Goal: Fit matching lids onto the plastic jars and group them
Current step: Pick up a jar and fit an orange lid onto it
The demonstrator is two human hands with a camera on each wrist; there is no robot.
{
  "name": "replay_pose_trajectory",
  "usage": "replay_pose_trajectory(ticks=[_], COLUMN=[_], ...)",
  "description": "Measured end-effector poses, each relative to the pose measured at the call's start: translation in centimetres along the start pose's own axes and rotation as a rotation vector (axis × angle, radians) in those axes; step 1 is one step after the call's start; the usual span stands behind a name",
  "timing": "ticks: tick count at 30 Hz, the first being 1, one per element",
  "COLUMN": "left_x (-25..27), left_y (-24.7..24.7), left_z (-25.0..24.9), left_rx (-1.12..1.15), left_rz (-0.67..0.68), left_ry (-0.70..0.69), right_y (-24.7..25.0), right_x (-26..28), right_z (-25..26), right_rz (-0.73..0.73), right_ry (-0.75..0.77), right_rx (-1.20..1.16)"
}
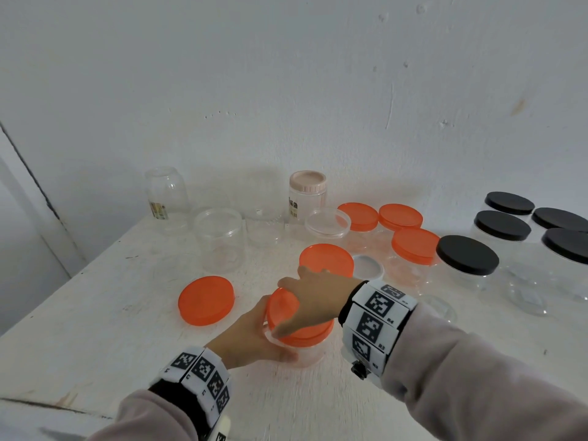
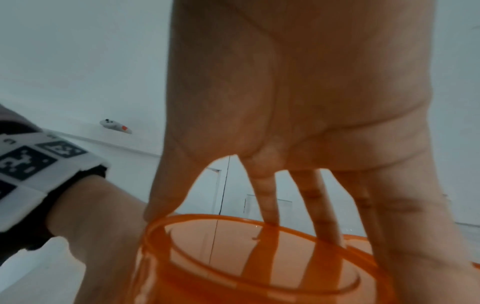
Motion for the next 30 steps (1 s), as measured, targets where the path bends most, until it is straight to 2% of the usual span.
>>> replay_pose_trajectory(ticks=[5, 12, 20, 26, 30], left_x=[0.1, 0.2, 0.1, 0.1, 0.1], left_y=[0.0, -0.1, 0.0, -0.1, 0.0], left_z=[-0.1, -0.3, -0.2, -0.2, 0.0], left_rx=[0.019, 0.026, 0.038, 0.036, 0.038], left_rz=[0.006, 0.010, 0.001, 0.010, 0.002], left_ry=[-0.005, -0.038, -0.025, -0.047, -0.035], right_y=[0.6, 0.6, 0.5, 0.3, 0.4], right_x=[0.0, 0.2, -0.2, 0.2, 0.0], right_z=[0.3, 1.4, 0.5, 1.0, 0.7], right_rz=[-0.020, 0.090, -0.046, 0.107, 0.072], right_ry=[-0.005, 0.136, 0.006, 0.097, 0.088], right_rx=[0.087, 0.019, 0.051, 0.047, 0.031])
Point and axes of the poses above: each hand's wrist, its own x-axis away from the middle knuckle, its own y-axis out of the back of the hand, z = x × y, the point moved 7 cm from there along -x, towards the middle knuckle, and after that the axes turned 12 degrees about -x, right-handed, at the moved point
